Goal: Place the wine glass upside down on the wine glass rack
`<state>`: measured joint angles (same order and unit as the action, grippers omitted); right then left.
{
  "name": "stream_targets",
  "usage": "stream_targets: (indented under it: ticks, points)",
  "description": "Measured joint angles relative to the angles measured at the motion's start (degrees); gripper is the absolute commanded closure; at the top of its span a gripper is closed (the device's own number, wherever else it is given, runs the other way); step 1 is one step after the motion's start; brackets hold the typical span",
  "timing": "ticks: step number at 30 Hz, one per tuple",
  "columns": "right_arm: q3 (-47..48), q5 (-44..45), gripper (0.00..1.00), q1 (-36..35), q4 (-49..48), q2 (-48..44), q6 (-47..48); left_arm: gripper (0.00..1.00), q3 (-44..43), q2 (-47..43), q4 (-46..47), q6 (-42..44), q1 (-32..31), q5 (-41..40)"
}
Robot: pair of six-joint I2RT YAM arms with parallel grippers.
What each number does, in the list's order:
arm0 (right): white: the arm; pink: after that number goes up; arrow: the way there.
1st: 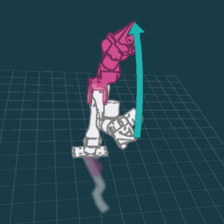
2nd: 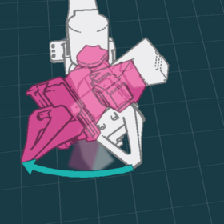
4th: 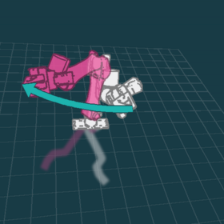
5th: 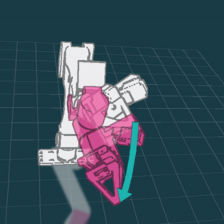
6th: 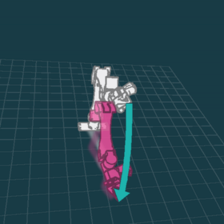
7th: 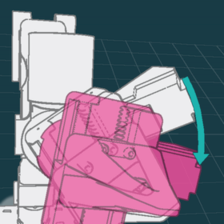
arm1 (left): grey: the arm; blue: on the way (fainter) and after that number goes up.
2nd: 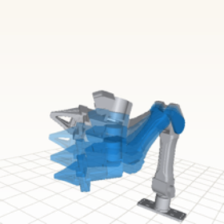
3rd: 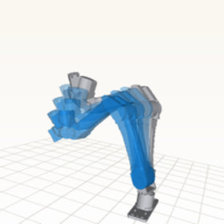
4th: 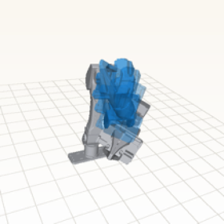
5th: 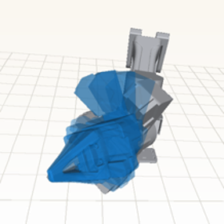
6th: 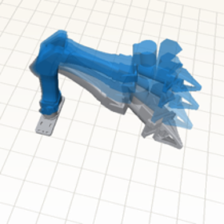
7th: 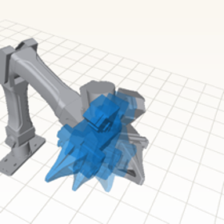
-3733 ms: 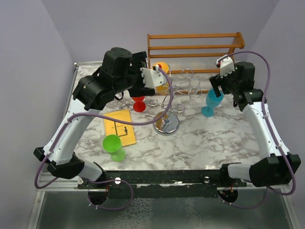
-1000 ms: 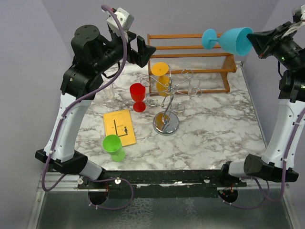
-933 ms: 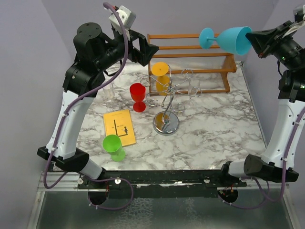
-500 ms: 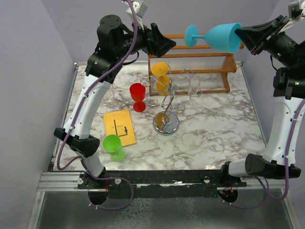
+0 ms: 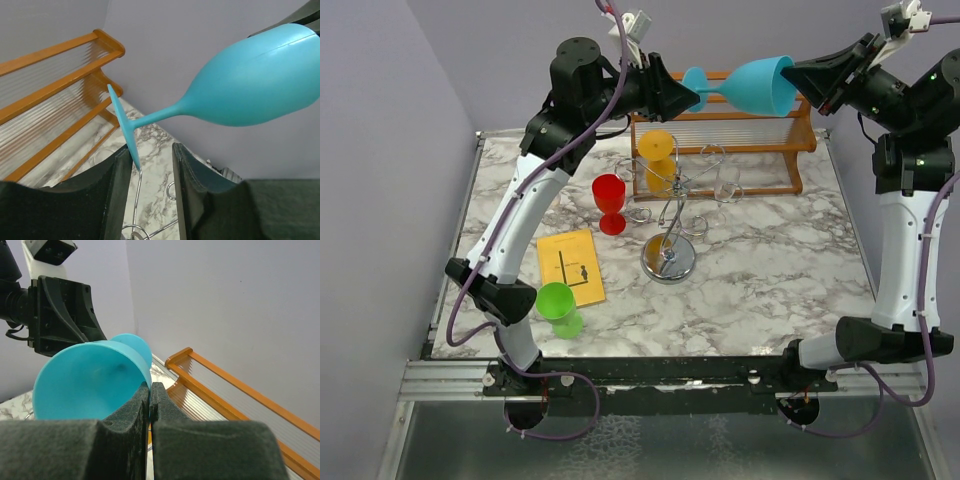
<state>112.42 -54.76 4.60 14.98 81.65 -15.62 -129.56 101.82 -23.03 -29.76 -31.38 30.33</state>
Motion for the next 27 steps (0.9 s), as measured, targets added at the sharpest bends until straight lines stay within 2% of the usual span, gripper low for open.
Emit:
stream_targets:
  ticks: [4, 13, 15, 21, 22, 27]
  points:
    - [0.0, 0.0, 0.99, -0.1, 0.2, 0.0, 0.5, 0.79, 0.6, 0.1, 0.0, -0.1, 0.1, -0.4]
    - [-0.6, 0.0, 0.99, -0.2, -0.1, -0.1, 0.9, 0.93, 0.6, 0.9, -0.2, 0.1, 0.3, -1.8]
    - [-1.0, 0.0, 0.99, -0.2, -0.1, -0.1, 0.9, 0.99, 0.6, 1.1, -0.2, 0.1, 0.3, -2.0]
    - [-1.4, -0.1, 0.99, -0.2, -0.3, -0.2, 0.9, 1.00, 0.6, 1.3, -0.3, 0.8, 0.3, -2.9]
    - [-1.6, -0.2, 0.97, -0.2, -0.5, -0.2, 0.9, 1.00, 0.5, 1.3, -0.3, 1.1, 0.3, -3.0]
    - [-3.0, -0.5, 0.73, -0.2, -0.9, -0.3, 1.0, 1.00, -0.3, 1.3, -1.0, 3.6, 0.4, -4.0]
